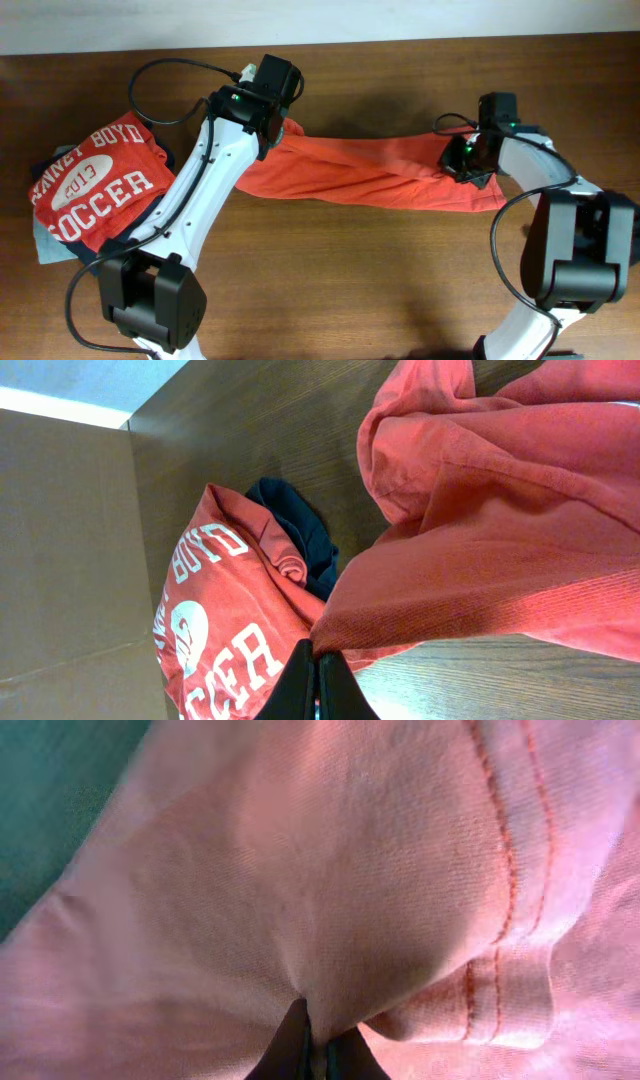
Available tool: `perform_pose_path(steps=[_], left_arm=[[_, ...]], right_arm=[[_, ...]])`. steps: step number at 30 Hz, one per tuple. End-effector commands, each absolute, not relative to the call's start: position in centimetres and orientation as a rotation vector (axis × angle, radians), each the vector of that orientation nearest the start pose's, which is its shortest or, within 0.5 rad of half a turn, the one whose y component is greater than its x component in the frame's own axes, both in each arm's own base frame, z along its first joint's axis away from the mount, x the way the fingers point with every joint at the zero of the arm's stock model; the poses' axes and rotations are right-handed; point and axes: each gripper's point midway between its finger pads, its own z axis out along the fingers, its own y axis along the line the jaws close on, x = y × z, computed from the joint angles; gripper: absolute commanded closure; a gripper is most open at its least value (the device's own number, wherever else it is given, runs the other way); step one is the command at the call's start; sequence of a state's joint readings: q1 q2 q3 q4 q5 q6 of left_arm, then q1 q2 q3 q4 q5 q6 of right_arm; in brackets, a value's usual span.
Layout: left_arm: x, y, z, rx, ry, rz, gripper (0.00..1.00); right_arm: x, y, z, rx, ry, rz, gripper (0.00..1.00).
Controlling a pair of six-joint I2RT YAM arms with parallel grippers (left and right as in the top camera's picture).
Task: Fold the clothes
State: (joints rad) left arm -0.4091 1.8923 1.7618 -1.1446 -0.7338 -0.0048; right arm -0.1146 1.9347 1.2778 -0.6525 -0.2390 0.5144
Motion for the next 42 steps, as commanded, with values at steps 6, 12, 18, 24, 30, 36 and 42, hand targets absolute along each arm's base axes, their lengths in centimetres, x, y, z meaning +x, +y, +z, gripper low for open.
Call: perform_pose_path(steps=[6, 12, 18, 24, 30, 36, 42], left_arm=[[42.5, -5.1, 22.4, 0.313, 2.495, 0.890, 1.00], [42.5, -5.1, 22.4, 0.313, 2.494, 0.890, 0.99], [42.5, -5.1, 22.4, 0.317, 2.495, 0.892, 0.99], [42.5, -5.1, 22.4, 0.318, 2.495, 0.891, 0.99], [42.5, -5.1, 22.4, 0.317, 2.494, 0.890, 0.99], [42.5, -5.2, 22.4, 0.318, 2.496, 0.886, 0.99], [42.5, -5.2, 22.4, 0.318, 2.496, 0.886, 1.00]], right_arm=[[45.9, -3.4, 10.7, 0.558, 2.609, 0.361, 0.96], [46.7, -4.0, 11.1, 0.441, 2.587, 0.295, 0.82], [46.7, -5.2, 11.0, 0.483, 2.576, 0.245, 0.86], [44.8, -5.9, 9.7, 0.541, 2.656, 0.247, 0.65], [43.9, -5.7, 5.8, 0.580, 2.759, 0.262, 0.48], [45.5, -3.6, 3.5, 0.564, 2.743, 0.463, 0.47], [46.5, -3.8, 2.5, 0.681, 2.707, 0.482, 0.47]])
